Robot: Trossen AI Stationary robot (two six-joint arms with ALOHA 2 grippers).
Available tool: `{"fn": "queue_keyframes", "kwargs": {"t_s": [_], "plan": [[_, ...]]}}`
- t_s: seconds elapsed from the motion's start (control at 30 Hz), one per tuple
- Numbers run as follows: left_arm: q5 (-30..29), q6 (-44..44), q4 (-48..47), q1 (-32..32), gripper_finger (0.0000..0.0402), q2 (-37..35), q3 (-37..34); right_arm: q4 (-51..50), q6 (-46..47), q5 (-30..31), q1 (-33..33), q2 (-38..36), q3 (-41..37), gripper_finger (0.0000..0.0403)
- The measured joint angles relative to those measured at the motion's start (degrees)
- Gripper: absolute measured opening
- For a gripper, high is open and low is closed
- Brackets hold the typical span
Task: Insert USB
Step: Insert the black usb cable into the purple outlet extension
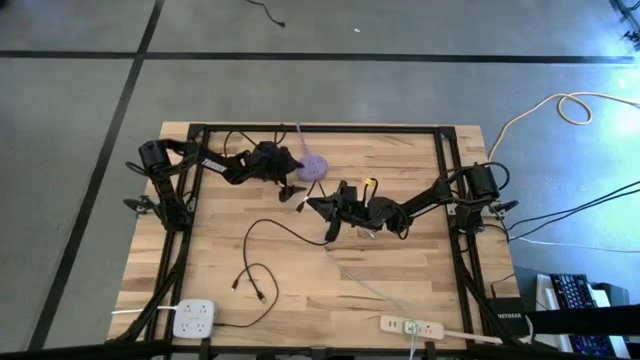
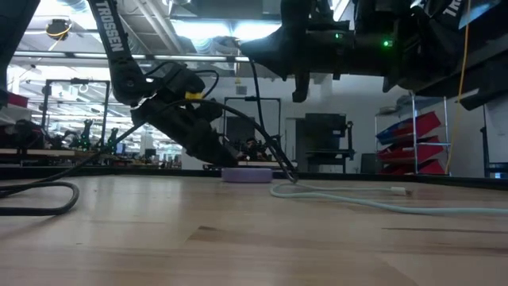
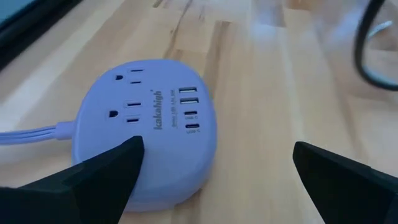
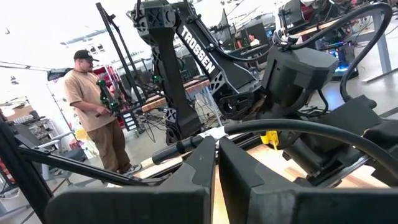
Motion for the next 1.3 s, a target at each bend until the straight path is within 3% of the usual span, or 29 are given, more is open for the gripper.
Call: {"fn": "queue_keyframes", "kwargs": {"t_s": [0.63, 1.0, 1.13, 1.3], "plan": [[-0.4, 1.3, -0.9, -0.7, 0.04, -1.2, -0.1, -0.4, 0.0, -1.3, 0.0, 0.0, 0.0, 0.0], [6.3, 2.4, -0.5, -0.6, 0.04, -14.3, -2.2, -0.1, -0.7, -0.7, 0.1, 0.0, 0.0, 0.0], [9.4, -0.3, 6.1, 0.3, 0.04, -16.0, -6.7, 0.9, -2.1, 4.7, 0.5, 0.0, 0.0, 0.0], [10.1, 1.4, 24.5, 0.0, 0.04, -15.4, -14.9, 0.7, -0.2, 7.1, 0.4, 0.0, 0.0, 0.0]]}}
